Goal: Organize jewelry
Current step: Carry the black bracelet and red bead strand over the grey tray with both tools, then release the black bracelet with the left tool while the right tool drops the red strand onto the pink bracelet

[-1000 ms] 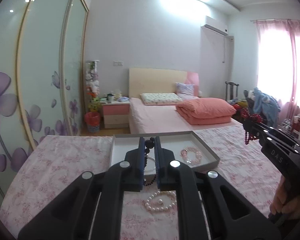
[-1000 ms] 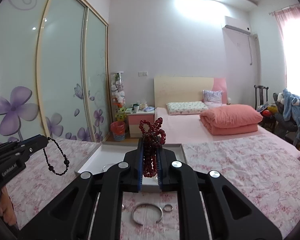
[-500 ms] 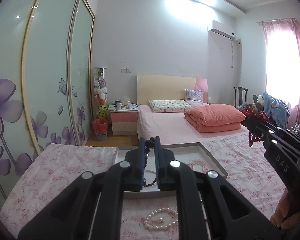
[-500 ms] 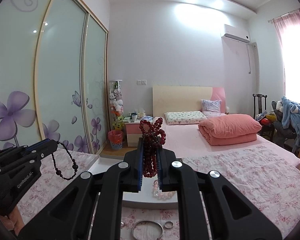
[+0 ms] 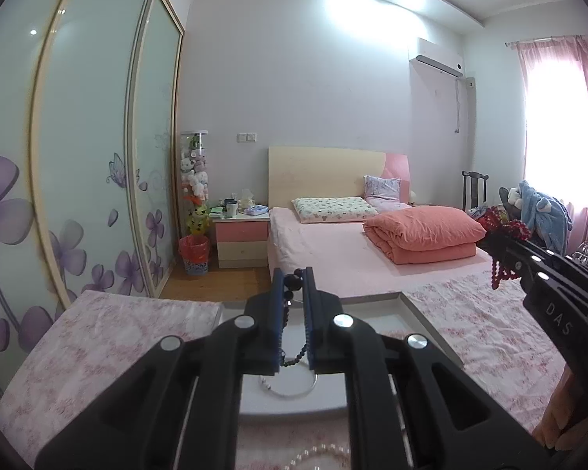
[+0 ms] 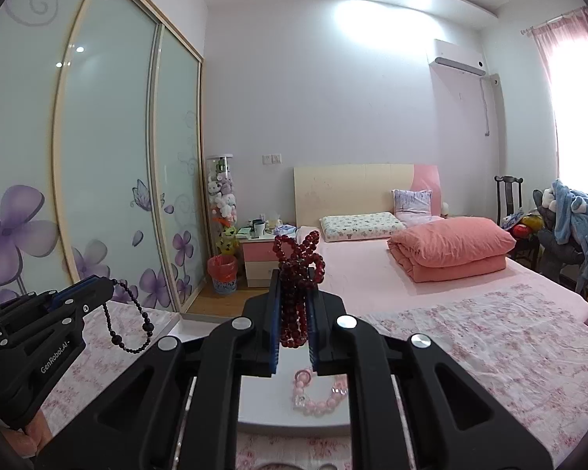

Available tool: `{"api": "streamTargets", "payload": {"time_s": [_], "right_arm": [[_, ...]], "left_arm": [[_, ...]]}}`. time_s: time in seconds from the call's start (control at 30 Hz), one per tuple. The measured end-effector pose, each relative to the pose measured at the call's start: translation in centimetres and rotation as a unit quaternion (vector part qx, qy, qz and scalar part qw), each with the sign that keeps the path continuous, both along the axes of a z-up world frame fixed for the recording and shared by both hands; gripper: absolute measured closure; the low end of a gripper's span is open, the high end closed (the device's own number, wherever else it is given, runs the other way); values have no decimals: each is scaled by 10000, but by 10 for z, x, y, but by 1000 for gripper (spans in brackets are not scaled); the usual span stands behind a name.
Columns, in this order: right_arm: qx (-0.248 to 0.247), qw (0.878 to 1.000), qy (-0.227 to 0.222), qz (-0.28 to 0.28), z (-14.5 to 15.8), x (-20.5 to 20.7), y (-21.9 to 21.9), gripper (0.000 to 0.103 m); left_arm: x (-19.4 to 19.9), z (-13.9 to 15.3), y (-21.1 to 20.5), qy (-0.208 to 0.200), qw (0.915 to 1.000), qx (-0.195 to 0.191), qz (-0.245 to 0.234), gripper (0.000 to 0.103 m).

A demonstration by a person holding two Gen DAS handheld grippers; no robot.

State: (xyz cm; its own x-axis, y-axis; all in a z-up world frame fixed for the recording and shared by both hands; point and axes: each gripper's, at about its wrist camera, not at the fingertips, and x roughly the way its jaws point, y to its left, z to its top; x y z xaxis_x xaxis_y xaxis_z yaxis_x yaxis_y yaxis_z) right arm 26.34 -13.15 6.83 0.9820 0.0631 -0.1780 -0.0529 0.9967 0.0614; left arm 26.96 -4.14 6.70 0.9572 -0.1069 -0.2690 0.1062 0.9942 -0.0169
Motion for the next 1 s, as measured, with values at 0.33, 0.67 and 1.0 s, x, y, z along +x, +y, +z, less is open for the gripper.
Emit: {"api": "streamTargets", "payload": {"time_s": [0.33, 0.67, 1.0], "right_arm": [[270, 9943, 1007, 216, -43, 83, -3, 91], [515, 9751, 2138, 272, -93, 127, -7, 88], [550, 9752, 2137, 192, -88, 120, -13, 49]], "left_arm": [[76, -26, -9, 549, 9982, -130, -215, 93], [123, -70, -9, 1155, 9930, -76, -241, 92], [139, -82, 20, 1532, 9874, -391, 35, 72]]}}
